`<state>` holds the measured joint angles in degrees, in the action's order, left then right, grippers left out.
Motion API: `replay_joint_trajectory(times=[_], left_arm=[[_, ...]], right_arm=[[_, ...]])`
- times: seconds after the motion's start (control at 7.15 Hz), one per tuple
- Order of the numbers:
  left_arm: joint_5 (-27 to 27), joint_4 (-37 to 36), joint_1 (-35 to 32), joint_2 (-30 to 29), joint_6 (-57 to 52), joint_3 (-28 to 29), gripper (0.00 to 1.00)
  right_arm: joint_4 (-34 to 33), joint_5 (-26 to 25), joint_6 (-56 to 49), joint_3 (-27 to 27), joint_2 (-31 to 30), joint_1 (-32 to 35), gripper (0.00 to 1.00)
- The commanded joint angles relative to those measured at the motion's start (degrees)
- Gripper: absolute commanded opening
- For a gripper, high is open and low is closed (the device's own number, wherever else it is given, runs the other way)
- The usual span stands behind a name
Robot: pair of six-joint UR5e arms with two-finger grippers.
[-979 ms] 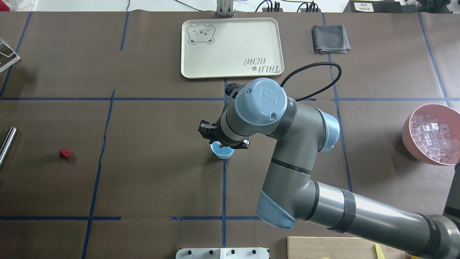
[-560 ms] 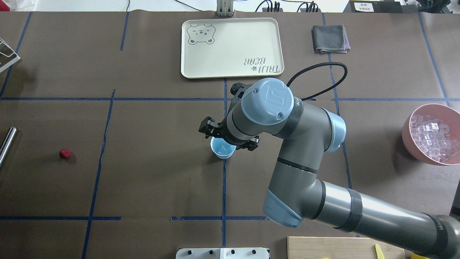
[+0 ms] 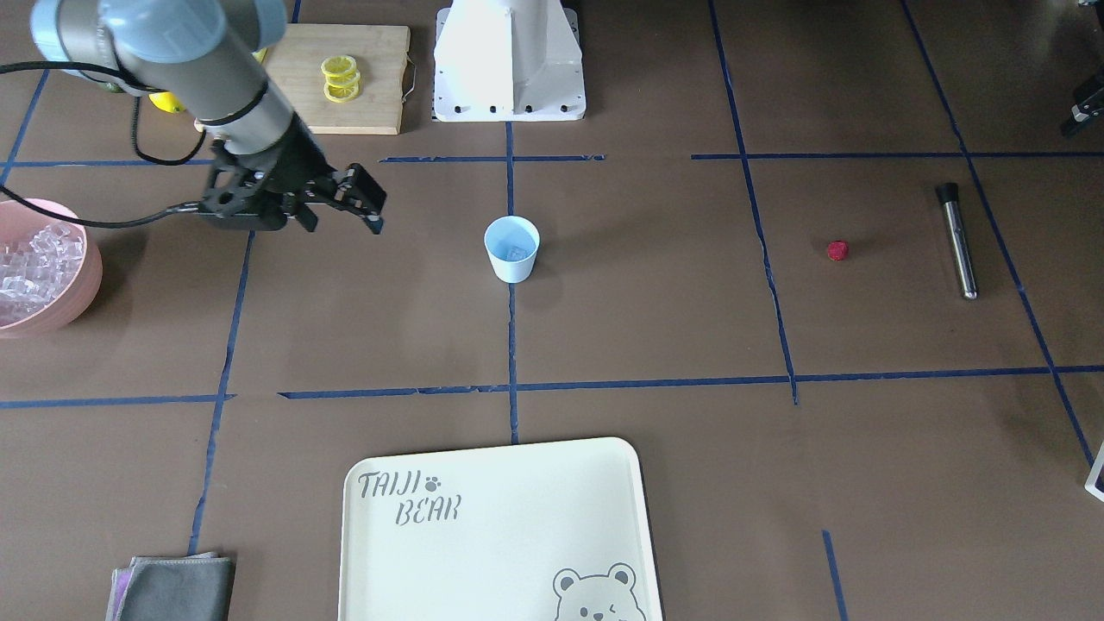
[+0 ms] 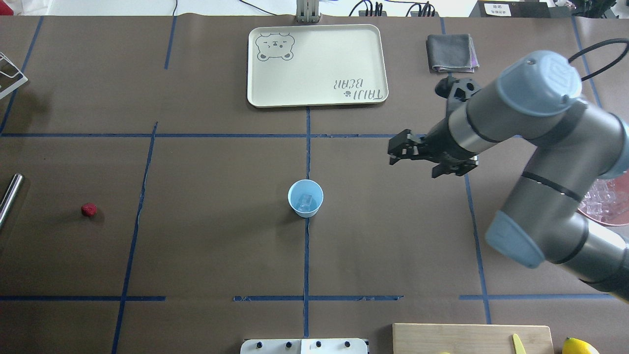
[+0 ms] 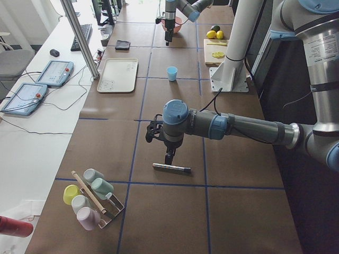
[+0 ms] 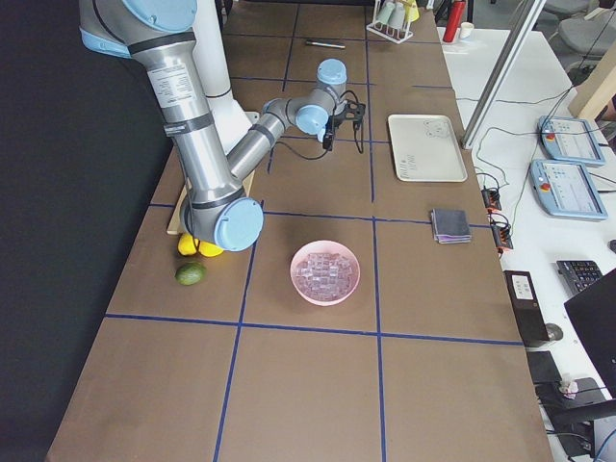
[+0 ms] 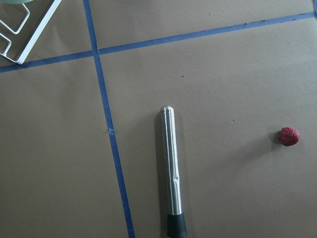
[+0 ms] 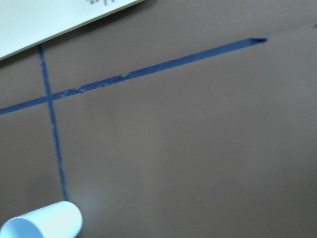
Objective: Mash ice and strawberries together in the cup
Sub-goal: 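Move the right gripper back to the pink bowl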
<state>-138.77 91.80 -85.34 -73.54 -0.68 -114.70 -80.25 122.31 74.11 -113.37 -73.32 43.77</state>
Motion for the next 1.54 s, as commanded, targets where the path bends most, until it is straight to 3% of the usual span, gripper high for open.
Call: replay_joint_trajectory(times=[0.0,0.56,0.84,1.12,1.4], left_arm=[[0.8,-0.4,0.0,0.1,0.0,0.4,1.00],[0.4,-0.6,0.1,-1.0,0.6,0.1,1.00],[0.3,-1.0,-0.1,-1.3,0.5,-0.2,1.00],[0.4,-1.1,-0.1,-1.2,0.5,-0.6,1.00],[0.1,-1.1,-0.2,-0.5,0.6,-0.7,1.00]], right_arm=[[0.4,4.0,-17.1,-1.9,-10.5,7.5,1.00],[0.3,6.4,-39.1,5.7,-14.7,17.6,1.00],[0.4,11.0,-51.3,11.6,-16.1,24.6,1.00],[0.4,10.8,-55.5,16.6,-16.2,26.0,1.00],[0.4,10.8,-55.4,16.7,-17.5,26.0,1.00]])
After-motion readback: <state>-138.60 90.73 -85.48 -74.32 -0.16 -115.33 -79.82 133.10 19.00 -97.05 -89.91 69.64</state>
